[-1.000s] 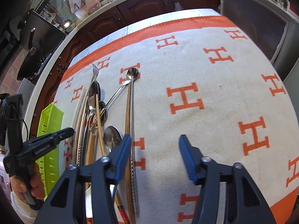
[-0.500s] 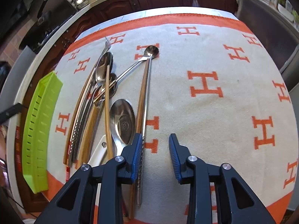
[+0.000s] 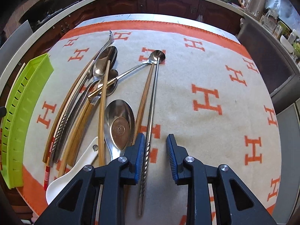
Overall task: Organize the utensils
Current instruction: 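Lay the chopstick in the tray with the left tool while the right tool grasps a twisted metal chopstick, then carry the metal chopstick into the green tray and open the right tool, then move both open tools back over the utensil row, then grasp a brown wooden chopstick with the left tool while the right tool grasps another, then carry both brown chopsticks into the green tray and open both tools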
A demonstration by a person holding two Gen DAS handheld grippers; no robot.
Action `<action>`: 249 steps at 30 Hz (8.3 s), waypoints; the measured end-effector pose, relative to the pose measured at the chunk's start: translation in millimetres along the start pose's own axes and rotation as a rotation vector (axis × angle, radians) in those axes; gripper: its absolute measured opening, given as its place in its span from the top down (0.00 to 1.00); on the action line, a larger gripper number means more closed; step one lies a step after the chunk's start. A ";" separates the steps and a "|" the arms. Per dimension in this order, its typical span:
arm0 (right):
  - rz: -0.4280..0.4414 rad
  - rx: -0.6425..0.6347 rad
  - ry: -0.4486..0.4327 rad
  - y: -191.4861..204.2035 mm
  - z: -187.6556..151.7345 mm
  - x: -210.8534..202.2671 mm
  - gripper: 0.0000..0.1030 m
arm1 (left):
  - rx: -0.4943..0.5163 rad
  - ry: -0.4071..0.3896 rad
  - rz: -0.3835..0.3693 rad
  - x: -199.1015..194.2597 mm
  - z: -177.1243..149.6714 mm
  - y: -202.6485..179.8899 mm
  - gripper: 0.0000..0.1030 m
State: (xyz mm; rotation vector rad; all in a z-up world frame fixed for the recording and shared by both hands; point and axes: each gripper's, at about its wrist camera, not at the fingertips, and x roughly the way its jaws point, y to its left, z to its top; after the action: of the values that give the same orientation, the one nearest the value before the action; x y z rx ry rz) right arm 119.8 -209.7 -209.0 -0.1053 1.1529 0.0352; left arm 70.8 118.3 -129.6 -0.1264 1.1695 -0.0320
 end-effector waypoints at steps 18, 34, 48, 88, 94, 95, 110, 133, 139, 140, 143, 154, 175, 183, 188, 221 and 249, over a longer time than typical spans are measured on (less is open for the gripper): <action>0.136 0.257 -0.026 -27.6 -5.2 -55.2 0.95 | -0.021 -0.073 -0.001 -23.1 -16.7 6.9 0.27; 0.415 0.086 -0.096 103.5 15.5 -156.1 0.94 | -0.068 -0.185 0.020 -65.6 -52.1 35.2 0.18; 0.497 0.037 0.012 219.3 34.2 -131.6 0.94 | -0.157 -0.147 0.037 -66.8 -60.5 63.6 0.01; 0.479 0.104 0.040 185.5 4.0 -115.7 0.67 | -0.158 -0.145 0.023 -62.7 -64.0 48.6 0.01; 0.473 0.145 0.028 162.1 3.0 -115.6 0.66 | -0.129 -0.142 0.041 -62.8 -60.5 36.0 0.01; 0.473 0.153 0.028 157.8 3.8 -114.6 0.66 | -0.124 -0.141 0.041 -62.9 -59.6 33.9 0.01; 0.418 0.263 -0.032 78.5 15.8 -106.5 0.66 | -0.046 -0.138 0.010 -60.7 -29.3 -19.0 0.01; 0.292 0.327 -0.064 -15.2 21.1 -73.7 0.66 | 0.070 -0.067 -0.007 -12.2 19.1 -106.7 0.01; 0.277 0.340 -0.052 -25.8 19.7 -63.0 0.66 | 0.087 -0.028 -0.047 7.9 22.8 -114.1 0.10; 0.274 0.343 -0.050 -27.6 19.3 -61.2 0.66 | 0.089 -0.019 -0.056 12.3 23.5 -114.5 0.14; 0.265 0.351 -0.044 -32.6 17.8 -55.5 0.66 | 0.098 0.015 -0.066 27.3 26.6 -116.7 0.25; 0.255 0.383 -0.016 -48.0 16.0 -33.5 0.66 | 0.168 0.111 -0.095 70.5 29.9 -142.6 0.70; 0.240 0.397 0.011 -55.9 13.9 -12.6 0.66 | 0.216 0.071 0.019 101.1 40.1 -167.1 0.77; 0.259 0.369 0.015 -56.0 22.1 -1.5 0.66 | 0.193 0.035 -0.004 99.2 40.3 -165.4 0.96; 0.263 0.318 0.021 -45.7 36.5 11.2 0.66 | 0.135 0.048 -0.046 92.9 38.2 -152.1 0.96; 0.287 0.276 -0.096 -30.0 17.4 -93.5 0.95 | -0.007 -0.119 -0.051 -40.0 -9.1 -23.6 0.96; 0.476 0.112 -0.078 199.6 94.7 -121.3 0.95 | -0.145 -0.182 0.057 -58.4 -27.9 61.8 0.52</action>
State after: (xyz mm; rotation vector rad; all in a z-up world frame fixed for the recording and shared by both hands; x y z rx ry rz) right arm 140.5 1.6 -73.2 0.2697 1.0783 0.3924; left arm 19.8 182.6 -93.9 -0.2197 0.9921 0.1133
